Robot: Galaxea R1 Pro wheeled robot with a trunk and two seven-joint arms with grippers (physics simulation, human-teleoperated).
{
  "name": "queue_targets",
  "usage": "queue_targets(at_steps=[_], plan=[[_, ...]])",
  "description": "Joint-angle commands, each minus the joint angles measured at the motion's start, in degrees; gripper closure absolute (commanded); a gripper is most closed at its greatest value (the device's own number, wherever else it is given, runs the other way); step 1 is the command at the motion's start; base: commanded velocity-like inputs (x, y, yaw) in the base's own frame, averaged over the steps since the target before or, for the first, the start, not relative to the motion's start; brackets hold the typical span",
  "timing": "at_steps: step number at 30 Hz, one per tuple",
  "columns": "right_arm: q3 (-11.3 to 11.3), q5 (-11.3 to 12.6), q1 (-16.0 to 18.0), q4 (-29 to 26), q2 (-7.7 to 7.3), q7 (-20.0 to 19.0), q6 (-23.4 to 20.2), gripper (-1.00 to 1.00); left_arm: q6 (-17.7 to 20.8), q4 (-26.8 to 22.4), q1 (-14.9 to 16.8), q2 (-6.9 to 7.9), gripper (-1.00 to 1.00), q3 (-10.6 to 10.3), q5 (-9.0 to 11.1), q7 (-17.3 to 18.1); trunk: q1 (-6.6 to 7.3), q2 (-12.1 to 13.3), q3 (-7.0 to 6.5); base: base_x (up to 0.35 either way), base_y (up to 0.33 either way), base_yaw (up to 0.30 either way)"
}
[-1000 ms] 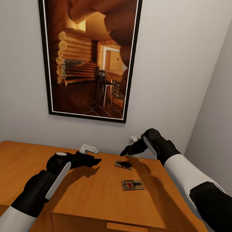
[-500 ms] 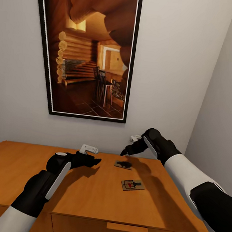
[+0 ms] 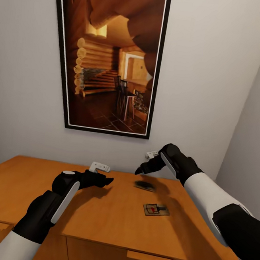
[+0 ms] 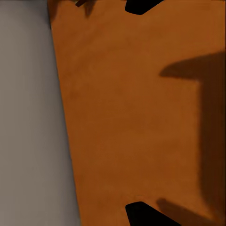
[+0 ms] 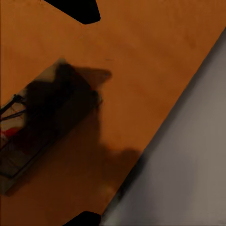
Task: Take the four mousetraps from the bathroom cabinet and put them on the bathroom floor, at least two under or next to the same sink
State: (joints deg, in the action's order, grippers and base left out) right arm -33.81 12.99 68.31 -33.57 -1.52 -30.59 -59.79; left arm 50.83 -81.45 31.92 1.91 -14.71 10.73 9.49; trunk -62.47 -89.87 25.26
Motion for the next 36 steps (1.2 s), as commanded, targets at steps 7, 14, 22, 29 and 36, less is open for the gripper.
queue_targets(at_steps=[7,14,22,29,36], plan=[[-0.4,0.5,0.1,-0.1,-0.08,0.1,-0.2,-1.00,0.2,0.0,0.1,0.02,-1.00,-0.1,0.2,-0.1,0.00,0.0,0.07,0.000,0.000,0.264],[-0.5,0.4,0.1,-0.1,-0.07,0.2,-0.2,-1.00,0.2,0.0,0.1,0.02,-1.00,-0.1,0.2,-0.1,0.00,0.0,0.07,0.000,0.000,0.149],[-0.5,0.2,0.1,-0.1,-0.11,0.4,-0.2,-1.00,0.2,0.0,0.1,-0.04,-1.00,-0.1,0.2,-0.1,0.00,0.0,0.07,0.000,0.000,0.026],[-0.5,0.2,0.1,-0.1,-0.11,0.4,-0.2,-1.00,0.2,0.0,0.1,-0.06,-1.00,-0.1,0.2,-0.1,0.00,0.0,0.07,0.000,-0.050,0.004],[-0.6,0.2,0.1,-0.1,-0.07,0.5,-0.2,-1.00,0.2,0.0,0.1,-0.06,-1.00,-0.1,0.3,-0.1,0.00,0.0,0.07,0.000,-0.211,0.001]])
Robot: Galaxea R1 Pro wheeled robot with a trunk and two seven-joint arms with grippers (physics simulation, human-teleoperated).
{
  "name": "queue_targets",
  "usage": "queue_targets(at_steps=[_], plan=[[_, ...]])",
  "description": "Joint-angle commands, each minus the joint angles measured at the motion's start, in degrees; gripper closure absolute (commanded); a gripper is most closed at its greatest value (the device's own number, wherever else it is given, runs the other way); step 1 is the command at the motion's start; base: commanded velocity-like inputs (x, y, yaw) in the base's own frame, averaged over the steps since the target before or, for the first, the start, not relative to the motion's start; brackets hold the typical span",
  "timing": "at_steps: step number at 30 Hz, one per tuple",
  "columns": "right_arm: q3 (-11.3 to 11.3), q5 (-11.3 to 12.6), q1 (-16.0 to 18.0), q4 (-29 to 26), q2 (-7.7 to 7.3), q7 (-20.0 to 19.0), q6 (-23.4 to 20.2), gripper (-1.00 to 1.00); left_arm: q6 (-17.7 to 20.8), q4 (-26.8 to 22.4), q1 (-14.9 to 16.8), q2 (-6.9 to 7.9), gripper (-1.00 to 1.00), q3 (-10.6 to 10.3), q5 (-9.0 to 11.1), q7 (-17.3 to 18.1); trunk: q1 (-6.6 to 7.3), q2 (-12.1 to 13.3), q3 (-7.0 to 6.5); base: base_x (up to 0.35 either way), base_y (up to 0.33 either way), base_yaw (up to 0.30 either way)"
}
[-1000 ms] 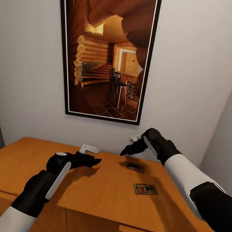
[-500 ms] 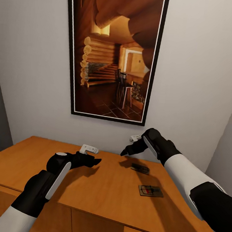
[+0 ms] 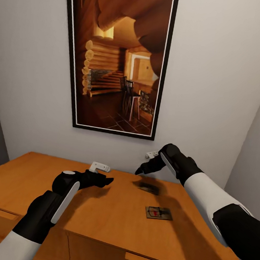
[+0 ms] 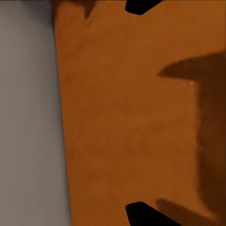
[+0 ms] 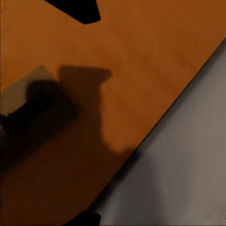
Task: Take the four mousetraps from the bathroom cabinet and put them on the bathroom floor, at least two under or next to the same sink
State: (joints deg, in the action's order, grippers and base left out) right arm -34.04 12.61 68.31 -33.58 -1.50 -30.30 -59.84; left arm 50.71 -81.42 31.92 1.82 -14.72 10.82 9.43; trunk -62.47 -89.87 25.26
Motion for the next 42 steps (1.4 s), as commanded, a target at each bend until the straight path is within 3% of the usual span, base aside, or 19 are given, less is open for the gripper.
queue_targets(at_steps=[1,42], plan=[[-0.4,0.5,0.1,-0.1,-0.09,0.2,-0.2,-1.00,0.3,-0.1,0.1,0.03,-1.00,0.0,0.2,0.0,0.00,0.0,0.07,0.000,-0.241,0.000],[-0.5,0.5,0.1,-0.1,-0.14,0.4,-0.2,-1.00,0.2,-0.1,0.0,0.09,-1.00,0.0,0.2,0.0,0.00,0.0,0.07,0.000,-0.025,0.000]])
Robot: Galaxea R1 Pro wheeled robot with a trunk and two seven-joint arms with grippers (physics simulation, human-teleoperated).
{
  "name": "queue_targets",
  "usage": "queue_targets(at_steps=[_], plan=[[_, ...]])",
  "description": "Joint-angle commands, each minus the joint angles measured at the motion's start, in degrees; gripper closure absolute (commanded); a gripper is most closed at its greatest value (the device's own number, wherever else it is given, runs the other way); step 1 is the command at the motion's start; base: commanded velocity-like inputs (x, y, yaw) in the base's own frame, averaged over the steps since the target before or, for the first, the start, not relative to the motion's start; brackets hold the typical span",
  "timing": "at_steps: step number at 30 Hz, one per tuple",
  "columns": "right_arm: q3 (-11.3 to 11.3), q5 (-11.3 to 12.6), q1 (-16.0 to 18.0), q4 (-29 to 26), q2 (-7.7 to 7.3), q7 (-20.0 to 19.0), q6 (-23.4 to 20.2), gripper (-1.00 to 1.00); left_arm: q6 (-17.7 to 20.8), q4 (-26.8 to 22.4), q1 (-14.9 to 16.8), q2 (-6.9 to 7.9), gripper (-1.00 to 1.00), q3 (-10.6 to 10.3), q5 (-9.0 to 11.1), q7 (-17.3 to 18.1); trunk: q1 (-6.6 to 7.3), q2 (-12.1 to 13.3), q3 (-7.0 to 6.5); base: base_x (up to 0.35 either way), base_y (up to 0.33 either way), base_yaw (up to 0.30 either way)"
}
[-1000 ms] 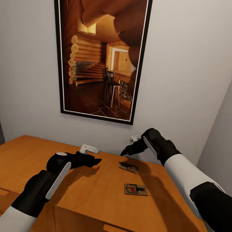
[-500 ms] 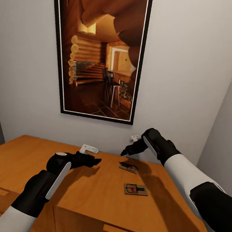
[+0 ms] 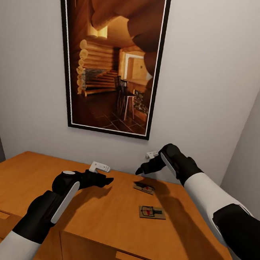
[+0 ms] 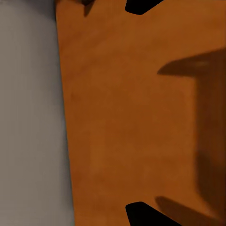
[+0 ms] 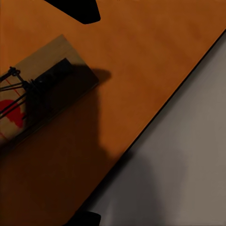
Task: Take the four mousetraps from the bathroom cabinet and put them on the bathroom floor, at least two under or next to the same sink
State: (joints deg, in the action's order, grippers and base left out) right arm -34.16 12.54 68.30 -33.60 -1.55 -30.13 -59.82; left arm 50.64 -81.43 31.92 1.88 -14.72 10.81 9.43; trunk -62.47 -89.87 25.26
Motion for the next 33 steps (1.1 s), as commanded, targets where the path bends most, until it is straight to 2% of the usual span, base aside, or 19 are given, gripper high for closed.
queue_targets(at_steps=[1,33], plan=[[-0.4,0.5,0.1,-0.1,-0.07,0.2,-0.2,-1.00,0.3,0.0,0.1,0.04,-1.00,0.0,0.2,0.0,0.00,0.0,0.07,0.000,0.000,0.000],[-1.0,1.2,0.1,0.9,-0.18,-0.7,-0.2,-1.00,0.3,0.0,0.1,0.00,-1.00,0.0,0.2,0.0,0.00,0.0,0.07,0.000,0.000,0.000]])
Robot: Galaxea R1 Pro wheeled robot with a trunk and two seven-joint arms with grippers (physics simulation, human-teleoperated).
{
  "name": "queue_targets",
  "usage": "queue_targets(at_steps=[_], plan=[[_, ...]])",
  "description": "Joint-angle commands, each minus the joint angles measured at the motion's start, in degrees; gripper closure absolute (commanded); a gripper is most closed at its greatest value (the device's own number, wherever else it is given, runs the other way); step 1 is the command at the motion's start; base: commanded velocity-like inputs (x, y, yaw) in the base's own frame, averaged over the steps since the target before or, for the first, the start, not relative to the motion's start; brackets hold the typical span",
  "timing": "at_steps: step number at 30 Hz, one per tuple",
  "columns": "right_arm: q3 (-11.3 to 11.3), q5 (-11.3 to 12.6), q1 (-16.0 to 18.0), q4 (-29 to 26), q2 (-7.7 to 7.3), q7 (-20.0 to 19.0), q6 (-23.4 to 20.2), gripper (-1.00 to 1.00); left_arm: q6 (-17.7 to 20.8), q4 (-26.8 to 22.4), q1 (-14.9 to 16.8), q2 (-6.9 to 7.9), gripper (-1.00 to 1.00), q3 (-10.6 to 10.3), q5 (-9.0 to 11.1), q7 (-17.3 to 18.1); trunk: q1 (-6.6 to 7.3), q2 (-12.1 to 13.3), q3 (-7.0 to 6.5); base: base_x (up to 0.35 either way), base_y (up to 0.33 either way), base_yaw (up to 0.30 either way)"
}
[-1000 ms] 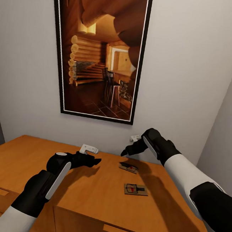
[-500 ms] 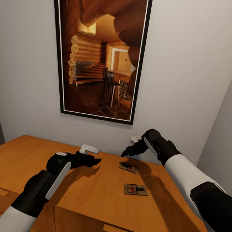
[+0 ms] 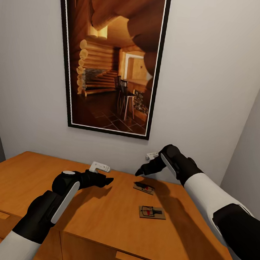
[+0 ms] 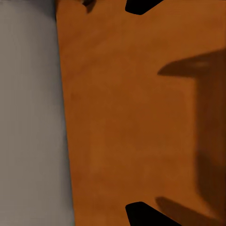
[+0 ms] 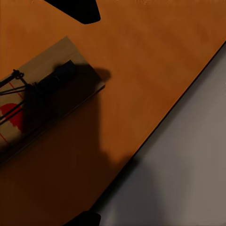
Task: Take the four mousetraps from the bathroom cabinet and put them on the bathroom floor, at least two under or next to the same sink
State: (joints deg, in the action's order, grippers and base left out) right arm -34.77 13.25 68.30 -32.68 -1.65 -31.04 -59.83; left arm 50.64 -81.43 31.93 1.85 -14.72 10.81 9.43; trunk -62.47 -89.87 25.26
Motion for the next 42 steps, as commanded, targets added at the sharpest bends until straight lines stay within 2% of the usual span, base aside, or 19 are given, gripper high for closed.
queue_targets(at_steps=[1,29,31,42], plan=[[-0.4,0.5,0.1,-0.1,-0.07,0.2,-0.2,-1.00,0.2,0.0,0.1,0.03,-1.00,0.0,0.2,0.0,0.00,0.0,0.07,0.000,0.000,0.000],[-0.3,0.8,0.0,0.1,0.20,0.3,-0.2,-1.00,0.2,0.0,0.1,0.00,-1.00,0.0,0.2,0.0,0.00,0.0,0.07,0.000,0.000,0.000],[0.3,0.7,-0.1,0.0,0.62,0.5,-0.2,-1.00,0.2,0.6,0.0,0.54,-1.00,0.3,0.0,-0.1,0.00,0.0,0.07,0.000,0.000,0.000],[0.4,0.8,-0.1,-0.1,0.40,0.5,-0.2,-1.00,0.2,1.8,0.0,0.59,-1.00,0.3,0.0,-0.1,0.00,0.0,0.07,0.000,0.000,0.000]])
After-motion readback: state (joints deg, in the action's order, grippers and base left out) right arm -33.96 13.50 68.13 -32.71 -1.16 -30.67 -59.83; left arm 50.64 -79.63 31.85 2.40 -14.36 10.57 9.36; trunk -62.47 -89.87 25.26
